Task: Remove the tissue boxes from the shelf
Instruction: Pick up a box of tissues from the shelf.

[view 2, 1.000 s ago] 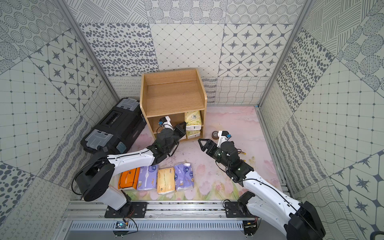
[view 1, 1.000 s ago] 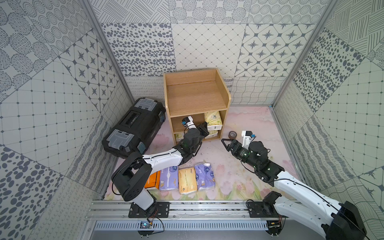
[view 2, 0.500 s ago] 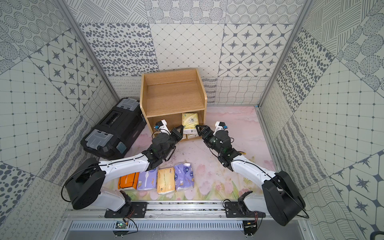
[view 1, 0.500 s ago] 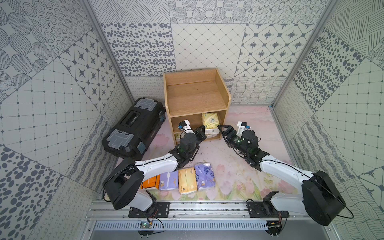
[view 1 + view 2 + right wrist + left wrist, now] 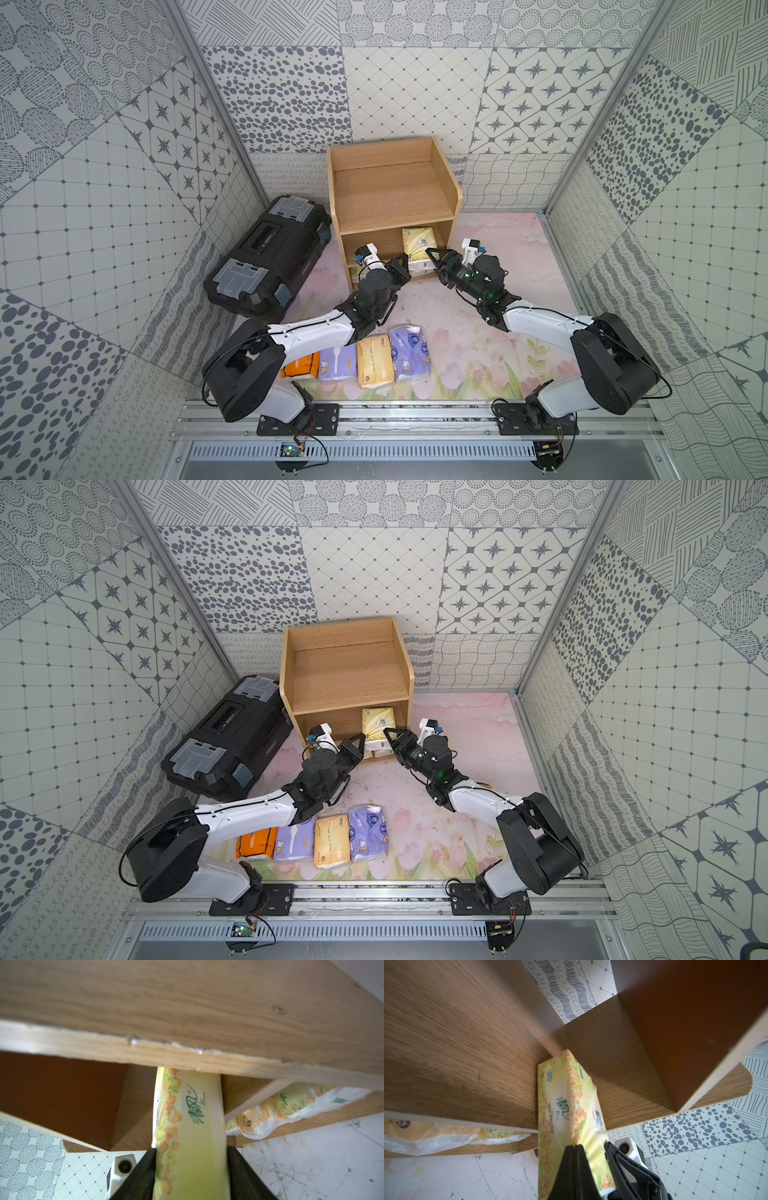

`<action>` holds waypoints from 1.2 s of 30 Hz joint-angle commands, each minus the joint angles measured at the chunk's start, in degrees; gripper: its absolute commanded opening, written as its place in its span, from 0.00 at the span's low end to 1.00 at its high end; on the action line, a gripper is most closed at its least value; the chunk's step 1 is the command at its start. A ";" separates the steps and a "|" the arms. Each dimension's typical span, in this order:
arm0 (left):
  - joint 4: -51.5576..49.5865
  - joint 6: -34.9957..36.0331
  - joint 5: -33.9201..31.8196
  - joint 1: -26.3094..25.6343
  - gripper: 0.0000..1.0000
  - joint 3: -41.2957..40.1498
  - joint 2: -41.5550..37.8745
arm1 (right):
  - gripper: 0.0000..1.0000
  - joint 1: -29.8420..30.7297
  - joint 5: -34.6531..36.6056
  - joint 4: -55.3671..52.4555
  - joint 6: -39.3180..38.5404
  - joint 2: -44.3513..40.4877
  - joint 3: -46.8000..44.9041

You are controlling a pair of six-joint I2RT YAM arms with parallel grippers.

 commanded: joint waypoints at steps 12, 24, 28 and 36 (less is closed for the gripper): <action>-13.62 0.71 3.03 -0.28 0.80 -2.64 -15.83 | 0.25 -0.43 -2.99 -3.21 -5.09 -9.18 -2.03; -24.85 -1.84 18.36 -0.28 0.93 -7.56 -30.34 | 0.24 -0.33 -11.95 -12.10 -10.74 -24.72 -7.12; -21.86 -2.64 24.55 -0.31 0.95 -8.48 -31.28 | 0.24 -0.25 -15.25 -15.83 -12.31 -28.32 -6.90; -12.19 -4.46 31.93 -0.28 0.95 -8.39 -26.15 | 0.24 0.50 -20.64 -14.99 -10.51 -30.79 -8.23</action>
